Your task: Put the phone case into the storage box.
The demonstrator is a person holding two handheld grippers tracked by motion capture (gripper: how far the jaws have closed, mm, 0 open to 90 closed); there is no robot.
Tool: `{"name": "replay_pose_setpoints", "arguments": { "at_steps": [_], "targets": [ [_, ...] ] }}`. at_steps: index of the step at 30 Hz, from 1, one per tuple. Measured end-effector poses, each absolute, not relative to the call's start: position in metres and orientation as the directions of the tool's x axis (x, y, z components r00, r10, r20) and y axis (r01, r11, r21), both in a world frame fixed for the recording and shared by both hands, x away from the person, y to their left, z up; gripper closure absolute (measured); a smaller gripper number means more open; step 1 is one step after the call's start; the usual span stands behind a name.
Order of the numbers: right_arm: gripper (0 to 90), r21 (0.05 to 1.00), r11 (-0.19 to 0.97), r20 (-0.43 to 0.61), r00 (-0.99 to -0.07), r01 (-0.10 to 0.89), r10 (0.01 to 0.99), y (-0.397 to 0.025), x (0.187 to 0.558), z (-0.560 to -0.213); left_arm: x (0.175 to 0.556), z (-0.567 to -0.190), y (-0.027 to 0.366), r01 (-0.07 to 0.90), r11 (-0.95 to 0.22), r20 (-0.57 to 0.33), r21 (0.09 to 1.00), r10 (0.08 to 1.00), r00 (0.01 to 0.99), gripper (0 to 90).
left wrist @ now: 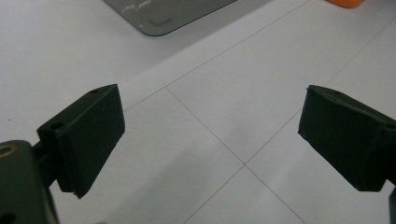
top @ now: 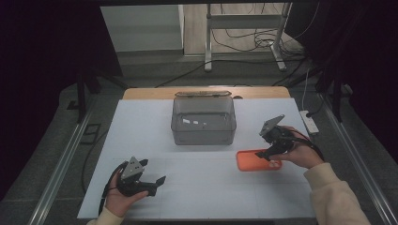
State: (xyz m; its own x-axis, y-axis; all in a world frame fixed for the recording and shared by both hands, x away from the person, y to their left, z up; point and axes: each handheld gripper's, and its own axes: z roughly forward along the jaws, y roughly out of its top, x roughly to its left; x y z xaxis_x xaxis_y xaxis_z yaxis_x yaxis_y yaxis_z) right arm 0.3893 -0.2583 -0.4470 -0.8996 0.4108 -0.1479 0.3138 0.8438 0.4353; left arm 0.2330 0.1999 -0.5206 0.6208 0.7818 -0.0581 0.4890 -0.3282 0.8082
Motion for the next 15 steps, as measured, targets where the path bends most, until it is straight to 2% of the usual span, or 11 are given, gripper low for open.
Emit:
{"name": "replay_pose_setpoints", "arguments": {
  "at_steps": [15],
  "targets": [
    [35.0,0.358,0.880,-0.112,-0.921,0.312,0.372,-0.260,0.416,-0.468,0.233,-0.521,0.199,0.491,-0.333,-0.058,0.805,0.780,0.623,7.1]
  ]
}}
